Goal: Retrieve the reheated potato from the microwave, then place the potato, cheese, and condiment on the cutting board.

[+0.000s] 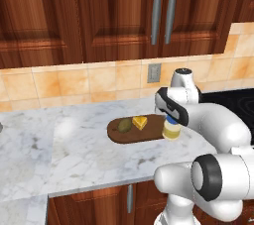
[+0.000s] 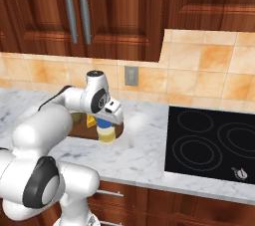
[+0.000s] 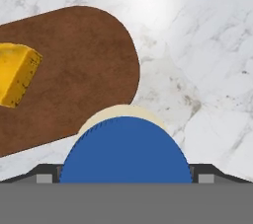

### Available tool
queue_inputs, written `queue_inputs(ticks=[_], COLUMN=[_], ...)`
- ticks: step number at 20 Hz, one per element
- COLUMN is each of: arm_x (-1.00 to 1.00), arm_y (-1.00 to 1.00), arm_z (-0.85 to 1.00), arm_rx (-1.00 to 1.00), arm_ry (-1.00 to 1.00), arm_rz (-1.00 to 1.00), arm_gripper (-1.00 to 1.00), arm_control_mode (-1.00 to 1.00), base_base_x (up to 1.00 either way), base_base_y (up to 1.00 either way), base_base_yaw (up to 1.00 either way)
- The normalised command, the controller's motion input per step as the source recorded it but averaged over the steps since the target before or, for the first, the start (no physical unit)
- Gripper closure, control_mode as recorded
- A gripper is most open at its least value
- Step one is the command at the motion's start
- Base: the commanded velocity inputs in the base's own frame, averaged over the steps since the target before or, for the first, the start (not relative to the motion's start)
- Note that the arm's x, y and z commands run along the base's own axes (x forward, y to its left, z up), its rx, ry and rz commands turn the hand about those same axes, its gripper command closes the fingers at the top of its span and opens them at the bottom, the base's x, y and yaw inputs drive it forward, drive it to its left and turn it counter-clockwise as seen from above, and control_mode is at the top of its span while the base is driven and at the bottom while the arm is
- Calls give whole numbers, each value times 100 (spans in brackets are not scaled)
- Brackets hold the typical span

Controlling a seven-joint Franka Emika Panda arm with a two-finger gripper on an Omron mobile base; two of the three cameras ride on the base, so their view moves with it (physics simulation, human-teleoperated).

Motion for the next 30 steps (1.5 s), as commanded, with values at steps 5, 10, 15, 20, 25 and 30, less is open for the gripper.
queue_inputs(ticks=[5,10,15,20,25,30], arm_x=[28,30,30,23,12,12], arm_y=[14,7,5,11,9,2], arm_z=[0,0,0,0,-8,-6], arm_rx=[0,0,0,0,0,0], arm_ry=[0,0,0,0,0,0], arm_rz=[0,0,0,0,0,0], arm_gripper=[100,100,100,100,100,100], arm_control_mode=[-100,-100,-100,-100,-100,-100], base_base_x=[0,0,0,0,0,0], base_base_y=[0,0,0,0,0,0], base_base_yaw=[0,0,0,0,0,0])
